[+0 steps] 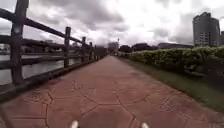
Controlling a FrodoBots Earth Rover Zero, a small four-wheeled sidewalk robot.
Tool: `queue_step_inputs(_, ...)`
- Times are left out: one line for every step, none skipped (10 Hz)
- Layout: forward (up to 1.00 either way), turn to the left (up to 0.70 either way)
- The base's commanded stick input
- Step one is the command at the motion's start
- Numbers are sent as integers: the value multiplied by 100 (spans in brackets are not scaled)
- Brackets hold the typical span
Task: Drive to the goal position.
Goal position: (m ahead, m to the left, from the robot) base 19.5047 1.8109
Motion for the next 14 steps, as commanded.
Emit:
queue_step_inputs(70,0)
queue_step_inputs(70,0)
queue_step_inputs(70,0)
queue_step_inputs(70,0)
queue_step_inputs(70,0)
queue_step_inputs(70,0)
queue_step_inputs(70,0)
queue_step_inputs(70,0)
queue_step_inputs(70,0)
queue_step_inputs(70,0)
queue_step_inputs(70,0)
queue_step_inputs(70,0)
queue_step_inputs(70,0)
queue_step_inputs(70,0)
